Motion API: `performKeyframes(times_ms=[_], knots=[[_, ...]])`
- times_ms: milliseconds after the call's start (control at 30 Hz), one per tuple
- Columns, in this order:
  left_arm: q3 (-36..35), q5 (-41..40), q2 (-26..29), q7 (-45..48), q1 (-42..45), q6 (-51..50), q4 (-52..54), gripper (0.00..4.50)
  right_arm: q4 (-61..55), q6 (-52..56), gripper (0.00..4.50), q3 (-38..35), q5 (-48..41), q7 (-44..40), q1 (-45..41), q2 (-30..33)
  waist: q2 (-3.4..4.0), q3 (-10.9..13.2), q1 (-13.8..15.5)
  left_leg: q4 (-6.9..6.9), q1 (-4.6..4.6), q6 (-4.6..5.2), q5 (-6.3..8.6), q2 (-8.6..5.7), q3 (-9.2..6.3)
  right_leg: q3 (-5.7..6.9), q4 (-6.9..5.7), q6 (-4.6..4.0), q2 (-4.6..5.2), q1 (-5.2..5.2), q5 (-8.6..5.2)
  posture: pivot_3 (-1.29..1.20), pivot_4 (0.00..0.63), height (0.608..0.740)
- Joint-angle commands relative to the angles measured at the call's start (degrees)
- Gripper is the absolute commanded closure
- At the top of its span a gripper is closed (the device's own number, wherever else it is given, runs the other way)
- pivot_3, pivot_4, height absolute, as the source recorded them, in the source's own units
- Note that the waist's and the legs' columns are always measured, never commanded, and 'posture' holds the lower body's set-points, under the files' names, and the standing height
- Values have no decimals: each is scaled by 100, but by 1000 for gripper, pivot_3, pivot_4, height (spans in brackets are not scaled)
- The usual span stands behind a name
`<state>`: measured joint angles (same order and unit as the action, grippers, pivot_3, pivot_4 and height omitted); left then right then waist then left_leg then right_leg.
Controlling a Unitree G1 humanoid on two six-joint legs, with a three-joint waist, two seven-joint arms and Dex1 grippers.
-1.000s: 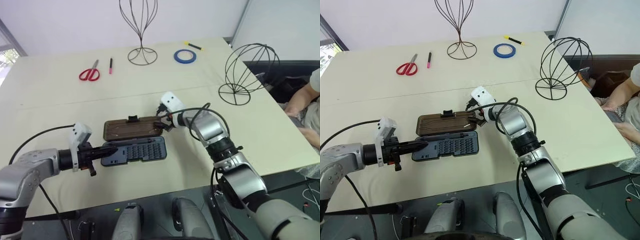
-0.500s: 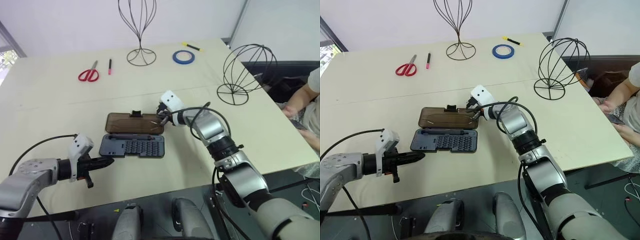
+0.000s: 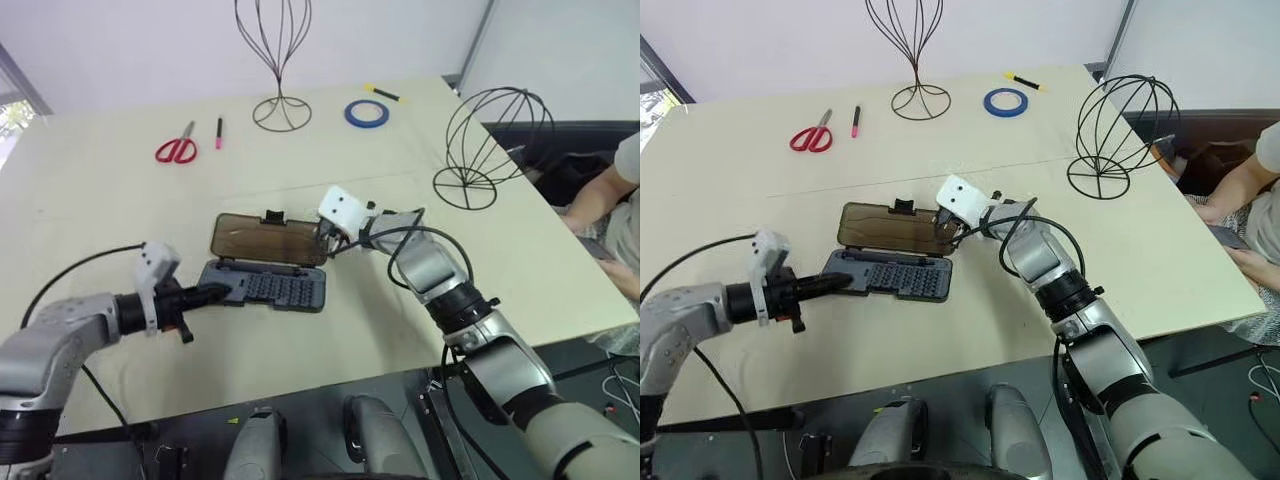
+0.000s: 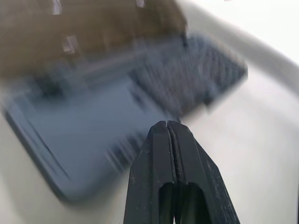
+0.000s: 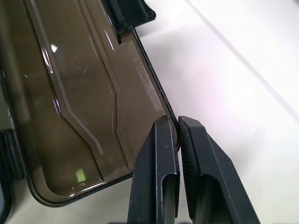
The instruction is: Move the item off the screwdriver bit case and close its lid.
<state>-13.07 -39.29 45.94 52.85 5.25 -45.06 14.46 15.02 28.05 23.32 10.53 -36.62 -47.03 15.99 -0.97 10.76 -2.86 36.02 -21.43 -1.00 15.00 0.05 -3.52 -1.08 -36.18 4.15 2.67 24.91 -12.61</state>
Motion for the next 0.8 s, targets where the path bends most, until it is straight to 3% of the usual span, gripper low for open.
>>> performKeyframes(times_ms=[33, 167, 400, 600, 800], knots=[[-233, -246, 4, -60, 112, -179, 73, 4500, -492, -363, 4465, 108, 130, -58, 52, 41, 0, 0, -4, 0, 0, 0, 0, 0, 0, 0, 0, 0, 0, 0, 0, 0, 150, 740], [-321, -400, -3, -124, 238, -267, 41, 4500, -749, -613, 4465, 189, 283, -80, 132, 116, -1, 0, 21, 0, -3, 0, 0, 0, -1, 0, 2, 0, 1, 0, 0, 0, 150, 740], [-701, -566, -330, -806, 1249, -314, -647, 4500, -1229, -1017, 4465, 313, 615, -81, 353, 274, -2, 1, 30, 4, -5, 0, 0, -1, -2, 3, 3, 1, 2, 0, 0, 0, 150, 740], [-1085, -369, -682, -1641, 2455, 45, -1915, 4500, -1423, -1012, 4465, 293, 733, -104, 475, 256, -5, 2, 34, 4, -5, -1, 0, -1, -5, 5, 1, 1, -1, 1, 1, 0, 150, 740], [-1007, 94, -771, -1883, 2985, 577, -2980, 4500, -1460, -1031, 4465, 270, 790, -121, 478, 249, -5, 2, 26, 1, -4, -1, -1, -1, -1, 2, 1, 2, 1, 2, 2, 0, 150, 740]])
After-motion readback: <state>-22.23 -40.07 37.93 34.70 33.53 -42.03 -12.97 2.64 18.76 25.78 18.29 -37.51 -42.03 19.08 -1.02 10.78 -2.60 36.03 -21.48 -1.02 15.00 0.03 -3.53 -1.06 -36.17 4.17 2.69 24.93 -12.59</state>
